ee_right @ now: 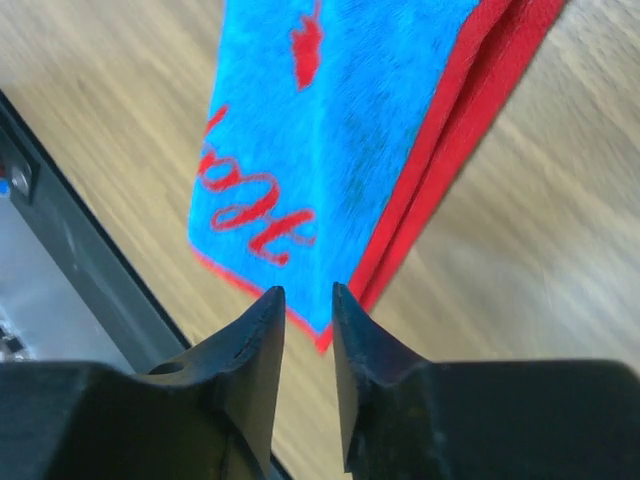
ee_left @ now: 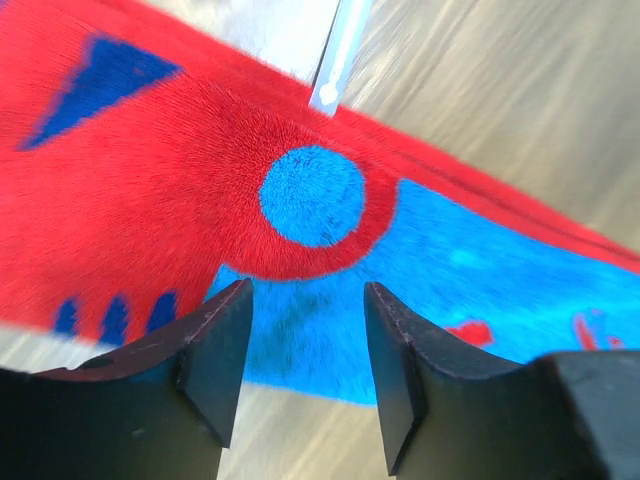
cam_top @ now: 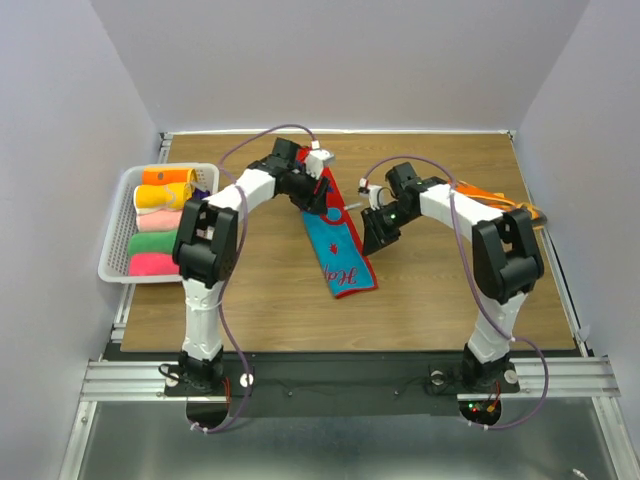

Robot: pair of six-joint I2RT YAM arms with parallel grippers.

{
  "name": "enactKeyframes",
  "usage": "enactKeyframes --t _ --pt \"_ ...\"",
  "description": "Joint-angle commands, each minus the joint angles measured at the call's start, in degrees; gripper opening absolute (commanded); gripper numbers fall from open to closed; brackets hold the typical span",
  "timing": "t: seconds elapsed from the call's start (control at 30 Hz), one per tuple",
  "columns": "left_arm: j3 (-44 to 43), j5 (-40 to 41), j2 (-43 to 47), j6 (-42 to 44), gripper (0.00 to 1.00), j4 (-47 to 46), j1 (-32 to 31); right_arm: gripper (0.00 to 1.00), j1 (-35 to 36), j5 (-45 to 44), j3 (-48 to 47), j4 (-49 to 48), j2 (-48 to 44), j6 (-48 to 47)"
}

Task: Roll the towels
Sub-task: Fold the towel

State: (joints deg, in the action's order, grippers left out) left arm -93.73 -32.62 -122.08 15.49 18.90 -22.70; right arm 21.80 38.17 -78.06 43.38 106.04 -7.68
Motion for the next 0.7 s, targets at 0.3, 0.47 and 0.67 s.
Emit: enactKeyframes --t 0.3,0.47,0.67 --pt "14.52 -3.95 28.38 -2.57 0.62 -6.06 8.98 0.19 1.57 5.24 6.07 -9.89 6.99 4.52" --pt "19.37 0.98 30.85 -0.28 0.6 -3.6 10.13 0.19 7.02 7.0 15.65 -14.62 6.37 9.25" --pt "22.28 0.98 26.83 -4.67 0.55 -2.46 9.96 0.21 13.53 16.04 13.21 -18.15 7.51 14.0"
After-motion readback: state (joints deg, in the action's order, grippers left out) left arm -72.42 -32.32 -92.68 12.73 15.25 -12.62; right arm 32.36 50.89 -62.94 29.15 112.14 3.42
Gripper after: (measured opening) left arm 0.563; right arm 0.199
